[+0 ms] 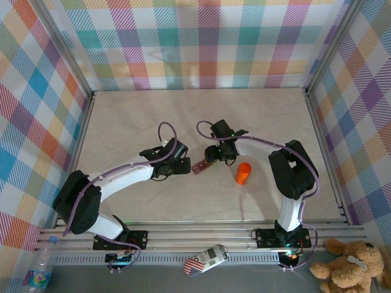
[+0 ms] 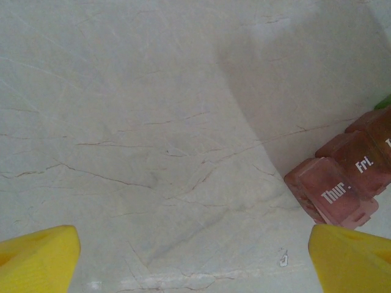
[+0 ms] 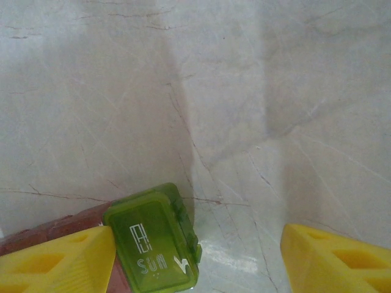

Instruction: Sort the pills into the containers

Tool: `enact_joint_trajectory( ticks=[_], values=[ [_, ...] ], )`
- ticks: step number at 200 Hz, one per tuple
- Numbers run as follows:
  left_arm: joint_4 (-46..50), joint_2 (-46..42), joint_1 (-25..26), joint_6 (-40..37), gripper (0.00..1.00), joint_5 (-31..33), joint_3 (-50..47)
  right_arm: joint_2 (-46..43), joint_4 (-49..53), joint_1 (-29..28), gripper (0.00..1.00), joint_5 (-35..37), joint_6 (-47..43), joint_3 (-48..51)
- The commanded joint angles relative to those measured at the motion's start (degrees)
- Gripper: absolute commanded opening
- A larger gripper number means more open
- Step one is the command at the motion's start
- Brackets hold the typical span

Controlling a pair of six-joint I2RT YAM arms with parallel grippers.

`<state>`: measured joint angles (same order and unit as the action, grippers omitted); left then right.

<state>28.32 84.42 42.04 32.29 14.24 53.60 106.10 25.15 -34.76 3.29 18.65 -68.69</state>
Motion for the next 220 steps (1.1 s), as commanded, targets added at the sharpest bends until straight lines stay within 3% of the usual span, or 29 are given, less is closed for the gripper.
enact_joint_trajectory(
  ticks=[1,98,220],
  values=[
    [-0.15,0.90,1.01,-0.90,0.96,0.97,2.01,0.17,0.14,0.39,0.72,-0.78,-0.02,0.92],
    [0.34,2.45,3.27,-3.85,0.96,2.32,2.80,-5.29,0.44,0.31,0.71,-5.30,0.30,1.26],
    [0.38,6.59,6.99,-8.72,0.95,4.02,4.98,0.73,-1.36,-0.62,0.71,-7.02,0.63,2.40]
  ],
)
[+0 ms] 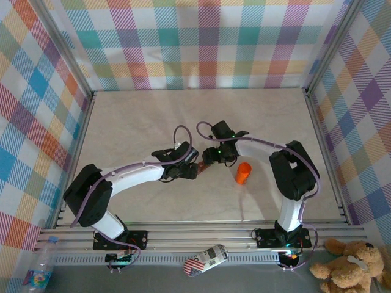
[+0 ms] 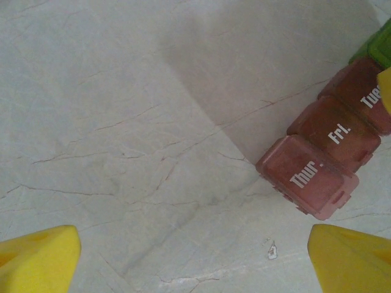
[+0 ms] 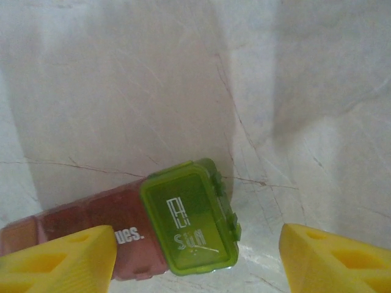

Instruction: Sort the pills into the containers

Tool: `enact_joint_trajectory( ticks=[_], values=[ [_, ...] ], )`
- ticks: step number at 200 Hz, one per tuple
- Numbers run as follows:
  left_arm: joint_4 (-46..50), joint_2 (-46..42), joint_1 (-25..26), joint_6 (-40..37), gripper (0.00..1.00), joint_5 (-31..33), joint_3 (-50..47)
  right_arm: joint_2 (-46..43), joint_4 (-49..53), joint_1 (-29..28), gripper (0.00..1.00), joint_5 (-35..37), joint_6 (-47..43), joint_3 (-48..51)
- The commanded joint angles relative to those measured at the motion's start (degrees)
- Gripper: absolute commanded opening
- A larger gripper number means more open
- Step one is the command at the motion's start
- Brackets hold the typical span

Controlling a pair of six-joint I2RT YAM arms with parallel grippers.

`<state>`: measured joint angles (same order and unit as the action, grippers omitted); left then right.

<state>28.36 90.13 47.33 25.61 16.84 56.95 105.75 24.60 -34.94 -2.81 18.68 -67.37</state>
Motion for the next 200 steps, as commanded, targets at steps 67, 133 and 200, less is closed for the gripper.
enact_joint_trajectory(
  ticks=[67,133,200],
  values=[
    [-2.17,2.87,4.66,-5.11,0.95,1.18,2.35,1.50,-0.89,-0.43,0.71,-0.61,0.46,1.96],
    [-1.95,7.35,4.88,-4.89,0.95,4.06,5.24,1.65,-0.89,-0.44,0.71,-0.44,0.57,2.31],
    [-1.98,10.26,4.88,-5.17,0.95,6.34,6.60,1.62,-0.85,-0.42,0.70,-0.09,0.49,2.60]
  ],
)
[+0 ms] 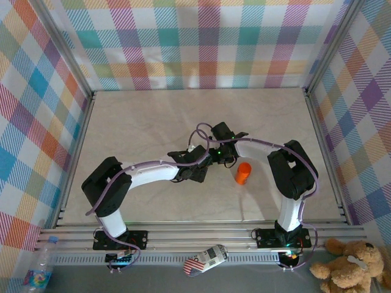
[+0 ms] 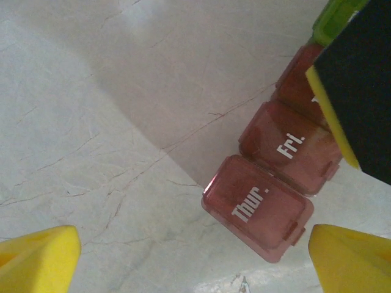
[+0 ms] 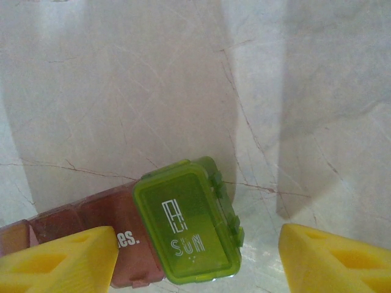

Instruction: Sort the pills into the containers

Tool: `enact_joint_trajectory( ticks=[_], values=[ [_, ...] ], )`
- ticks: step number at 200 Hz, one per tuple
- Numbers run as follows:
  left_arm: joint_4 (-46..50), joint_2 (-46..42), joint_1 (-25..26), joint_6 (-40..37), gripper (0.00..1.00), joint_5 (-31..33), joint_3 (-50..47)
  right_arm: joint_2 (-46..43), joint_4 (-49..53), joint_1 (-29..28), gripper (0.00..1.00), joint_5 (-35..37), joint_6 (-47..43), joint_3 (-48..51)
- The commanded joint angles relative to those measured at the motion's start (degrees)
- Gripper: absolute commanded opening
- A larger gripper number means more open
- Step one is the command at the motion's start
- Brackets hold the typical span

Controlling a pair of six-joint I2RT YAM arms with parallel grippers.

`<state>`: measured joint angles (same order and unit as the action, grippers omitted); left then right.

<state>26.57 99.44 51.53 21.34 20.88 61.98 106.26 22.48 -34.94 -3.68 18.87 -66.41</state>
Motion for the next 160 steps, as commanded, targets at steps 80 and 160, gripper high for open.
enact_joint_trajectory(
  ticks=[80,160],
  values=[
    [0.54,0.06,-1.18,-1.58,0.96,4.85,2.10,1.67,1.40,-0.44,0.70,1.22,0.18,1.64],
    [-0.61,-1.48,-6.22,-2.36,0.96,4.30,1.10,2.03,1.55,-0.40,0.70,1.31,0.26,1.64]
  ],
)
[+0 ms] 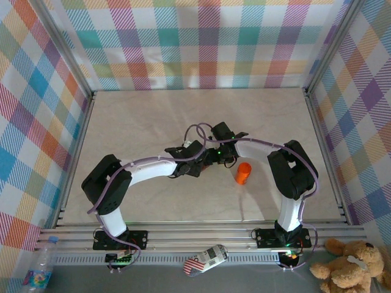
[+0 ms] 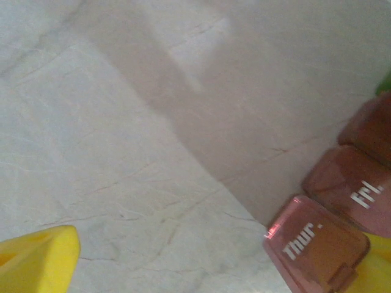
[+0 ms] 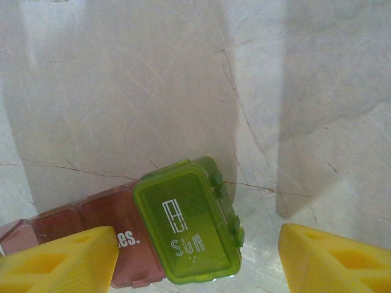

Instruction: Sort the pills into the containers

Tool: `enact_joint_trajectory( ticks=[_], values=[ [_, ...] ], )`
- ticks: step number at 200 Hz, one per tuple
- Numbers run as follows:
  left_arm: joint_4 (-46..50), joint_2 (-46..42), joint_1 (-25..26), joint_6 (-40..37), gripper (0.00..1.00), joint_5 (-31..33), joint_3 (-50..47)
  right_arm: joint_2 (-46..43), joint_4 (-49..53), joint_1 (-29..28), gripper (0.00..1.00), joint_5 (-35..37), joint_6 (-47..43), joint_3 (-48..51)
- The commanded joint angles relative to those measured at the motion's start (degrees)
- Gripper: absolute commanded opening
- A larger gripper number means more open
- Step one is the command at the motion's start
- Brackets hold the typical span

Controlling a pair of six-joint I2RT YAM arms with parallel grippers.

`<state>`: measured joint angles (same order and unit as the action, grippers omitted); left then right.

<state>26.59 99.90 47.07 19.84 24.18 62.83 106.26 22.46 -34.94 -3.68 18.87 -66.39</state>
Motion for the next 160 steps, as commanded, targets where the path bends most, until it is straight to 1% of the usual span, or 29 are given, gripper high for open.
enact_joint_trajectory(
  ticks=[1,53,89,122,160],
  values=[
    [-0.69,-1.92,-1.78,-0.85,0.96,0.98,0.22,2.07,1.55,-0.39,0.70,1.27,0.27,1.62],
    [-3.47,-1.25,-4.98,0.70,0.96,-1.03,-2.63,2.27,1.56,-0.38,0.70,1.31,0.38,1.70],
    [-5.07,0.09,-5.50,1.35,0.96,-1.90,-3.59,2.60,1.49,-0.39,0.70,1.05,0.63,1.62],
    [-5.41,0.87,-5.75,0.97,0.96,-2.42,-1.94,2.30,2.26,-0.43,0.70,0.87,0.94,0.55],
    [-3.97,0.27,-6.85,-1.18,0.97,-3.44,2.59,1.67,5.03,-0.40,0.70,0.67,1.23,-4.01]
  ],
)
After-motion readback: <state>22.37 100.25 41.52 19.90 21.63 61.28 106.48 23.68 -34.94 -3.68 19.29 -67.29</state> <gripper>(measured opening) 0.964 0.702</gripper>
